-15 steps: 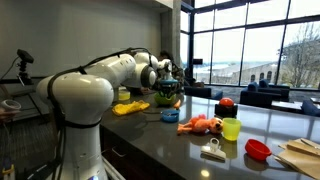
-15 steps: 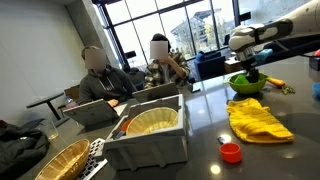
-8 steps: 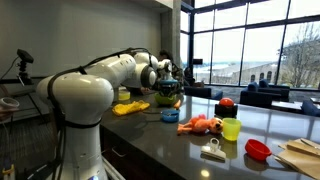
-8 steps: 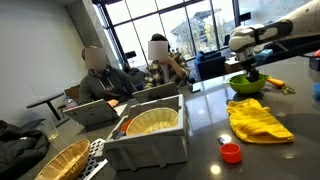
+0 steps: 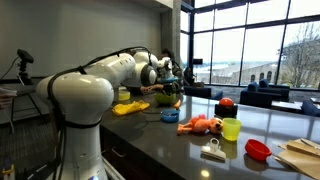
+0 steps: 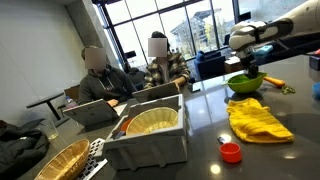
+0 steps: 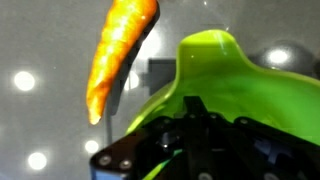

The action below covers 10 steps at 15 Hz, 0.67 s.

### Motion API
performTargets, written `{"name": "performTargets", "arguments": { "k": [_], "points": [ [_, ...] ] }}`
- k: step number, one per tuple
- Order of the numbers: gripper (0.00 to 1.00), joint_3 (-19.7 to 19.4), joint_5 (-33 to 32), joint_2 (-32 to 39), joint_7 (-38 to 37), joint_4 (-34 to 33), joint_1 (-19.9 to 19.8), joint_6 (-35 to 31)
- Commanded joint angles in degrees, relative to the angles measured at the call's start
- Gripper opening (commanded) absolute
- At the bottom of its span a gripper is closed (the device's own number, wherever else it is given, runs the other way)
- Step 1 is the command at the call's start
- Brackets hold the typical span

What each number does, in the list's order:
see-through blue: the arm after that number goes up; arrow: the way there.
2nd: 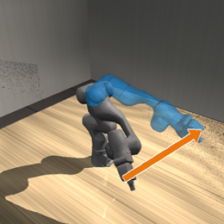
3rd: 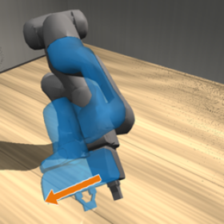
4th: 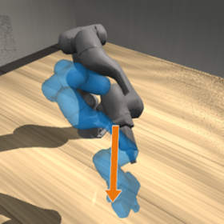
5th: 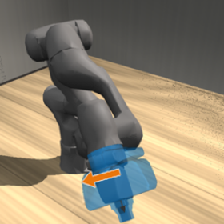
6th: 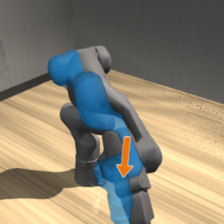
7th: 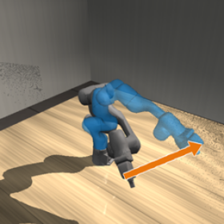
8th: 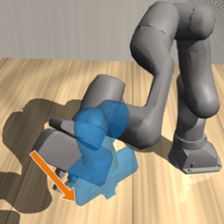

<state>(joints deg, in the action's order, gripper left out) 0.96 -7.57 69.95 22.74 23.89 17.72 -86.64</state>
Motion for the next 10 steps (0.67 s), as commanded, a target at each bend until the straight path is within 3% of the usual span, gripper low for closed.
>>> {"name": "performTargets", "arguments": {
  "k": [1, 8, 9, 10],
  "points": [
    [0.00, -2.9, -2.9, -2.2, -4.9, 1.3, 1.4, -2.3],
    [0.00, -4.8, -5.5, -4.1, -10.6, 1.9, 3.0, -2.9],
    [0.19, -4.8, -5.6, -4.4, -10.9, 2.0, 3.1, -2.9],
    [0.27, -4.9, -5.7, -4.6, -11.2, 2.0, 3.2, -2.8]
  ]
}}
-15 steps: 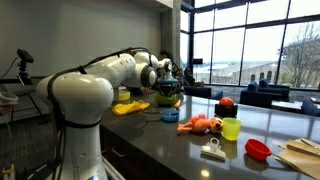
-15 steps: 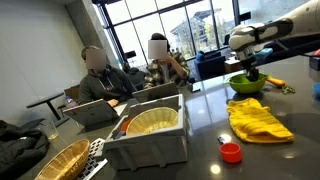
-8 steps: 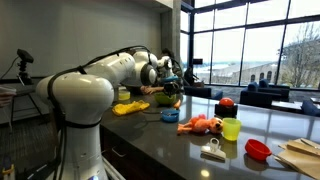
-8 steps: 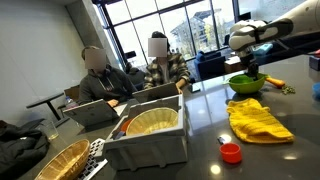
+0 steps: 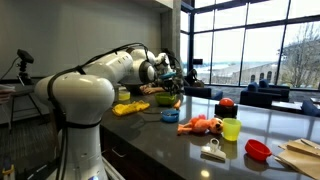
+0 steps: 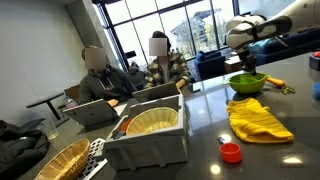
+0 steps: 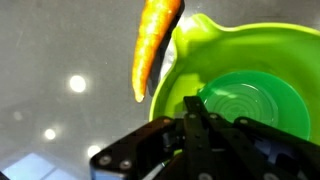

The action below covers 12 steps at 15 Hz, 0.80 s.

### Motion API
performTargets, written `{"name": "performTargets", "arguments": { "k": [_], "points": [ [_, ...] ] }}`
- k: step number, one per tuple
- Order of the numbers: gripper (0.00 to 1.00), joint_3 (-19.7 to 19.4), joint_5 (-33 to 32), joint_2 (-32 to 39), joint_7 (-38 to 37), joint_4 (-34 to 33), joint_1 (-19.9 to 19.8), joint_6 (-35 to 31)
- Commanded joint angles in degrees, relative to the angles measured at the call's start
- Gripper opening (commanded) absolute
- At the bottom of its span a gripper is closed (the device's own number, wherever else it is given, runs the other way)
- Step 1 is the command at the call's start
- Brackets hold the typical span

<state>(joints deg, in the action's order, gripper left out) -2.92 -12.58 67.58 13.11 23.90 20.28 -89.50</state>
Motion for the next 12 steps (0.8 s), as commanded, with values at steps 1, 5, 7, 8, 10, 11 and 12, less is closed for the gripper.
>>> {"name": "performTargets", "arguments": {
  "k": [1, 5, 7, 8, 10, 11, 12],
  "points": [
    [0.30, -1.0, -0.7, -2.3, -1.7, 2.2, 0.8, 0.2],
    [0.56, -1.2, -0.6, -2.4, -2.1, 2.8, 1.2, 1.0],
    [0.71, -1.1, -0.5, -2.2, -1.9, 3.0, 1.2, 1.5],
    [0.77, -0.8, -0.7, 1.7, -1.2, -3.9, 0.9, 4.8],
    [0.91, -1.0, -0.4, -1.9, -1.7, 2.9, 1.2, 3.0],
    [0.97, -0.7, -0.6, 2.1, -0.9, -4.0, 0.8, 6.1],
    [1.00, -0.6, -0.5, 2.1, -0.8, -4.1, 0.8, 6.7]
  ]
}}
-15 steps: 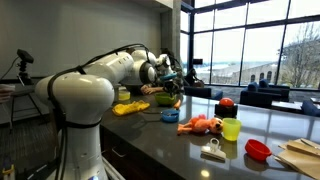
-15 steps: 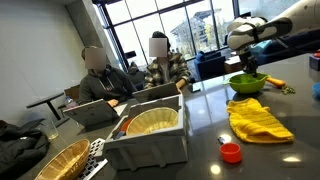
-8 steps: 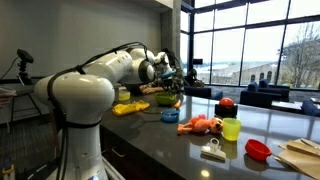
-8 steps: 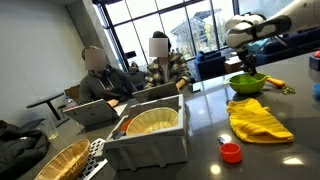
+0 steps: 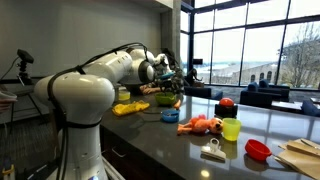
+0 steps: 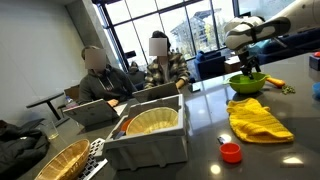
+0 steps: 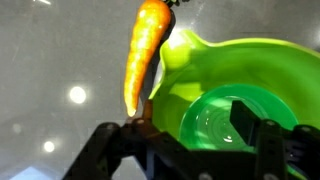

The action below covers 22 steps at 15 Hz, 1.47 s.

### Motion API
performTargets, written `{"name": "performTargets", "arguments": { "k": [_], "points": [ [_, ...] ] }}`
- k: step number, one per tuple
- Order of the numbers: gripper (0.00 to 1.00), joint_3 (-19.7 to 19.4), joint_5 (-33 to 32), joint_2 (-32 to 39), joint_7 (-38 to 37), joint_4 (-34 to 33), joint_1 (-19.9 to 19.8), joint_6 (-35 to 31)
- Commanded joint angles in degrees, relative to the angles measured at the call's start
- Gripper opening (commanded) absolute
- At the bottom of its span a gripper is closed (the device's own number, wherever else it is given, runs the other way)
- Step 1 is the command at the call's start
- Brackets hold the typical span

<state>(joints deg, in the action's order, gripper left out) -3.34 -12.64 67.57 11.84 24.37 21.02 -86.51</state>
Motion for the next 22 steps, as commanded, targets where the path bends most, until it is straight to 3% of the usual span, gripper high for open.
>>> {"name": "performTargets", "arguments": {
  "k": [1, 5, 6, 7, 12, 13, 14, 17, 18, 19, 20, 21, 22],
  "points": [
    [1.00, -0.5, -0.3, -1.6, -0.2, 2.3, 0.4, 1.6],
    [1.00, -0.2, -0.1, -1.5, 0.5, 2.2, 0.5, 1.8],
    [1.00, 0.1, -0.5, 2.3, 1.3, -4.8, 0.4, 4.7],
    [1.00, -0.2, -0.3, -1.5, 0.9, 2.1, 0.8, 2.1],
    [1.00, -0.3, -0.5, -1.6, 1.5, 2.1, 1.8, 2.5],
    [1.00, -0.1, -0.9, 2.2, 2.1, -4.8, 1.7, 5.6],
    [1.00, -0.6, -0.8, -1.6, 1.7, 2.2, 2.1, 3.2],
    [1.00, -0.6, -0.5, -1.5, 1.6, 2.4, 2.0, 3.6],
    [1.00, -0.1, -0.8, 2.4, 2.2, -4.6, 1.7, 6.7],
    [1.00, -0.5, -0.4, -1.4, 1.7, 2.4, 1.9, 4.3],
    [1.00, -0.5, -0.4, -1.3, 1.8, 2.4, 1.9, 4.5],
    [1.00, -0.1, -0.8, 2.7, 2.5, -4.6, 1.5, 7.6],
    [1.00, -0.4, -0.4, -1.2, 2.1, 2.3, 1.7, 5.1]
  ]
}}
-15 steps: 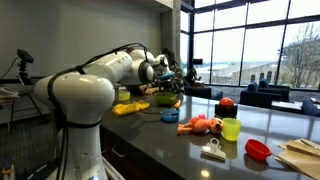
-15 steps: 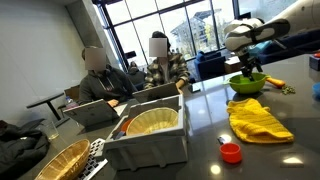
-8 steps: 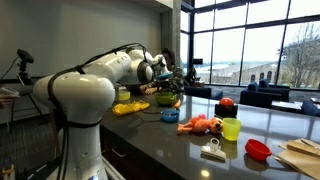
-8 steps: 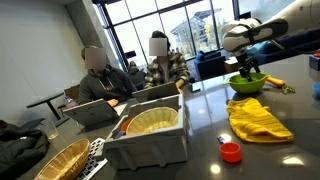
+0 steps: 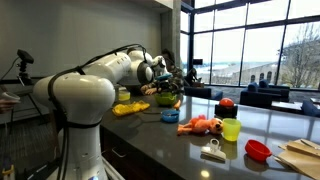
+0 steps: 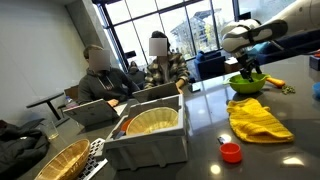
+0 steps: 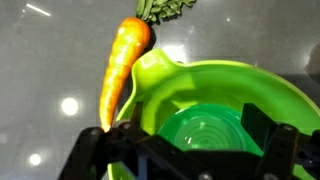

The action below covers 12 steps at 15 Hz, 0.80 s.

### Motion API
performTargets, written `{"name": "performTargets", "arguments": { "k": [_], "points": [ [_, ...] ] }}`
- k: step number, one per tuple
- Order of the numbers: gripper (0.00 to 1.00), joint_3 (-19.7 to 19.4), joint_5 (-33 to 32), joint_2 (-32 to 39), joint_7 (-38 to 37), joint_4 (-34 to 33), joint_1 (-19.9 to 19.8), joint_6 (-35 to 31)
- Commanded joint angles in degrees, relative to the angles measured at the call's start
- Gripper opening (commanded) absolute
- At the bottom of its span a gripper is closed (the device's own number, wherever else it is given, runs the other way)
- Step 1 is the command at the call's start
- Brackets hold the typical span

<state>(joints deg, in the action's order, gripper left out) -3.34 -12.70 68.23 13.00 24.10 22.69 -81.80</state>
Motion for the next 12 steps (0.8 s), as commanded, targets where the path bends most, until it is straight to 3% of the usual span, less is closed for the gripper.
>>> {"name": "performTargets", "arguments": {
  "k": [1, 2, 3, 4, 5, 6, 7, 12],
  "points": [
    [1.00, -0.4, -0.3, -1.8, 1.1, 2.6, 0.0, 0.6],
    [1.00, 0.0, -0.6, 2.1, 1.8, -4.3, -0.3, 3.7],
    [1.00, -0.2, -0.1, -1.7, 1.3, 2.6, -0.1, 1.3],
    [1.00, -0.3, -0.1, -1.6, 1.2, 2.7, -0.1, 1.7],
    [0.99, 0.2, -0.3, 2.2, 1.5, -4.2, -0.5, 4.9],
    [1.00, 0.5, 0.0, 2.2, 1.0, -4.3, -0.6, 5.7],
    [1.00, 0.4, 0.9, -1.7, -0.5, 2.6, -0.5, 3.8],
    [1.00, 1.4, 4.2, -1.7, -3.3, 2.3, -1.2, 4.7]
  ]
}}
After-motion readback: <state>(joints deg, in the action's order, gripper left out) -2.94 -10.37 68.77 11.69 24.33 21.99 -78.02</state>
